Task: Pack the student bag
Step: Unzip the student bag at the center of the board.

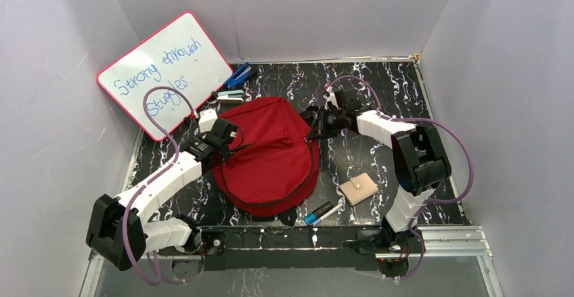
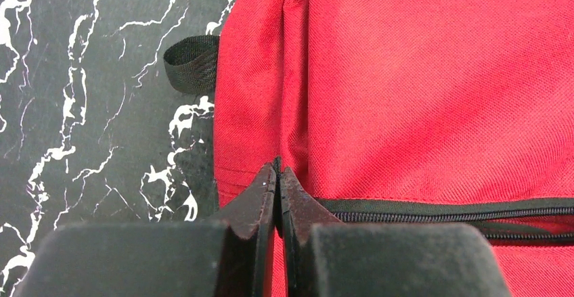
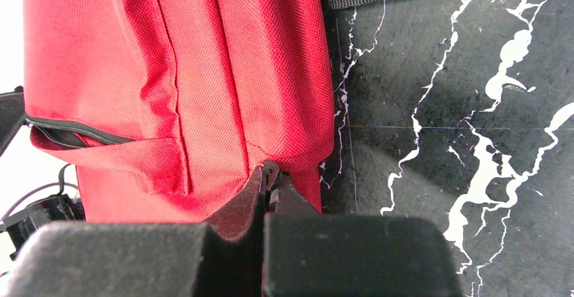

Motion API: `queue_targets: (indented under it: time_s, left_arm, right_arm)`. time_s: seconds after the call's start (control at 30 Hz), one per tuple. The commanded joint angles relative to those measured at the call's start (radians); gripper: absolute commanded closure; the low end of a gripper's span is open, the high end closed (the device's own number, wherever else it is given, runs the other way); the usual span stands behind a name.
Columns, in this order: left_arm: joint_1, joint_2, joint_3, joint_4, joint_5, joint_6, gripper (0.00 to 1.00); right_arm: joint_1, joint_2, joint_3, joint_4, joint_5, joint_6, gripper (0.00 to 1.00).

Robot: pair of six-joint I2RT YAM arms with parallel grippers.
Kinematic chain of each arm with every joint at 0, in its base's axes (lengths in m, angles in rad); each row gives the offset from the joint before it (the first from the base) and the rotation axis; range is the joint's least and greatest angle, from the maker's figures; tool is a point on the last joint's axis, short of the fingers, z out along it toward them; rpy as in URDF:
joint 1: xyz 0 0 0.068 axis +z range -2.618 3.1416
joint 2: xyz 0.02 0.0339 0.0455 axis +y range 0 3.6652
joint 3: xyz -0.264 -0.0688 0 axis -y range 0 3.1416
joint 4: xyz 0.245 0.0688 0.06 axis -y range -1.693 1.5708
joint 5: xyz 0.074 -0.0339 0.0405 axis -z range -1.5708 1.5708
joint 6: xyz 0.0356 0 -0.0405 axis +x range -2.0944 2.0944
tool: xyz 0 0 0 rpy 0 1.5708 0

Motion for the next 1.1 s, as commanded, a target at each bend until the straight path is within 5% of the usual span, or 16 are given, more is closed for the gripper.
queue_targets:
  time_s: [0.0,0.17,0.33,0.5,0.87,1.07]
  left_arm:
    - [0.036,-0.047,-0.019,-0.122,-0.054,-0.064,1.00]
    - [0.050,-0.077,-0.036,-0.072,-0.010,-0.017,0.96]
    - [0.050,-0.095,-0.019,0.054,0.070,0.105,0.58]
    - [0.050,-0.107,0.038,0.152,0.125,0.261,0.37]
    - [0.050,-0.134,0.087,0.232,0.224,0.417,0.30]
    - [0.050,-0.144,0.078,0.241,0.326,0.430,0.27]
  right_arm:
    - [-0.013,-0.055,0.033,0.010,0.072,0.005,1.00]
    - [-0.015,-0.040,0.047,0.014,0.037,-0.001,1.00]
    - [-0.014,-0.040,0.072,0.006,-0.005,-0.033,0.99]
    - [-0.016,-0.014,0.158,-0.005,0.020,-0.050,1.00]
    - [-0.018,0.377,0.776,-0.196,0.109,-0.158,1.00]
    - [-0.035,0.414,0.917,-0.288,0.267,-0.210,0.63]
